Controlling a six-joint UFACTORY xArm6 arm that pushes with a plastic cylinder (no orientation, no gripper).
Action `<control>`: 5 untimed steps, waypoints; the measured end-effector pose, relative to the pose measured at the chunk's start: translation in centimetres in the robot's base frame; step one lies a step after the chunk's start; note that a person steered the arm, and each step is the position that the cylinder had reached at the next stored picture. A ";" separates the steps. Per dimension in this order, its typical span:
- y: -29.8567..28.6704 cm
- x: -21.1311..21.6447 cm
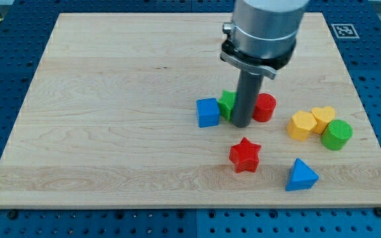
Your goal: Place the blue triangle in between the blue cube and green star
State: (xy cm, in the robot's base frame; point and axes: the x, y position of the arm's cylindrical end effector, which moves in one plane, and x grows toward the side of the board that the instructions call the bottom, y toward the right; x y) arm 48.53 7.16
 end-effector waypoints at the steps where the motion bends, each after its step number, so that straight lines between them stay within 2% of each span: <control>1: 0.2 0.7; 2: 5.2 5.3; 3: 10.8 6.2; 4: 13.7 8.9; 5: 13.8 12.9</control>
State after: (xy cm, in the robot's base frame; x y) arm 61.45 20.92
